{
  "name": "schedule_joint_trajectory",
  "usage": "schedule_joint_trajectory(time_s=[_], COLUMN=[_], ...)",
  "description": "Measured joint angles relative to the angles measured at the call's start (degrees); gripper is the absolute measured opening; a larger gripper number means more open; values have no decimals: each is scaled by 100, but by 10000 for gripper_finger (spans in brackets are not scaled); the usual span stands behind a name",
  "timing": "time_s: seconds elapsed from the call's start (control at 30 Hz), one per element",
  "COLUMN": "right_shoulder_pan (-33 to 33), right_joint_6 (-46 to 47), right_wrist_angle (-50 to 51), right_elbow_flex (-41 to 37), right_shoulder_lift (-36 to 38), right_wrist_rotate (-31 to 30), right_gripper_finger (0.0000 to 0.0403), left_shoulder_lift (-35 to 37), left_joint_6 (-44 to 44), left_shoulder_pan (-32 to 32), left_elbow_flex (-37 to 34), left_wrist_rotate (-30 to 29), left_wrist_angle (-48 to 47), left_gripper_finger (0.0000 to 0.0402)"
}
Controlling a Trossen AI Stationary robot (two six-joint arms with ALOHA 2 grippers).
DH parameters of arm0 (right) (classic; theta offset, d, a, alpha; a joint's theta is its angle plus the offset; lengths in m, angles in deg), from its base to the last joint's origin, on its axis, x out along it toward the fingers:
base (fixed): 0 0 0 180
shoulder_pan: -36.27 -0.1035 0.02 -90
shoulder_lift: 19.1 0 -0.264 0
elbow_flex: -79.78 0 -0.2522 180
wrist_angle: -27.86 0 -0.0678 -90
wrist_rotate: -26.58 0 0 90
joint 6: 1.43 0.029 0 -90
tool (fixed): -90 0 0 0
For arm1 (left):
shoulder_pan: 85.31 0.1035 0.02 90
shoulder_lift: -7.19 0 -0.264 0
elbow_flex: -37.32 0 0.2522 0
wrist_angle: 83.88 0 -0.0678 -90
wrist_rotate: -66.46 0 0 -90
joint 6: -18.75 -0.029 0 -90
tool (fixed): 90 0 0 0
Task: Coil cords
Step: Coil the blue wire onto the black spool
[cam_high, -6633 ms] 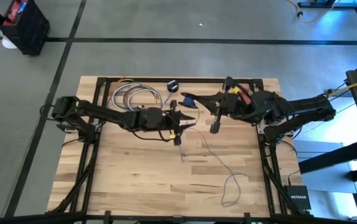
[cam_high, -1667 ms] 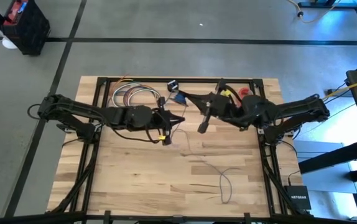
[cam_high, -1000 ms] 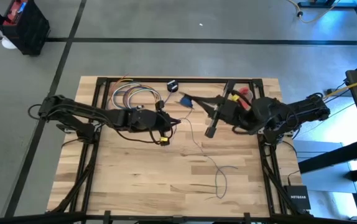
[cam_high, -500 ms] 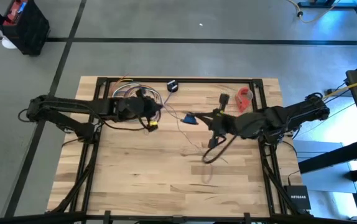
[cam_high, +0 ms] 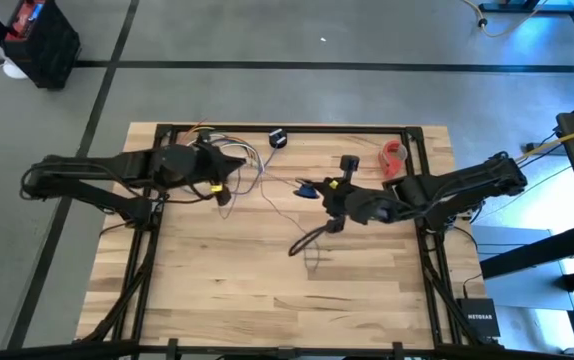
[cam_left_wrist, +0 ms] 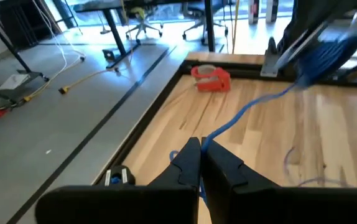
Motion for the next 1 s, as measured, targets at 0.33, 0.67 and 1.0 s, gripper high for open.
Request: schedule_joint_trajectory(time_s=[0.33, 0.67, 1.0], right_shoulder_pan=[446, 1359, 1612], right_joint_6=[15, 5, 128], right_wrist_angle=[-508, -1871, -2525], right_elbow_flex=[-464, -896, -1315], right_shoulder_lift=[2, 2, 2], right_wrist_rotate=[-157, 512, 1118], right_gripper_finger=[5, 5, 5], left_shoulder_lift=[124, -894, -1578], left_joint_6=[167, -269, -694], left_shoulder_pan=[-106, -436, -472], left_elbow_flex=[-21, -155, -162], left_wrist_rotate=[582, 1007, 1224], left_wrist_angle=[845, 2845, 4589], left_gripper_finger=[0, 0, 0])
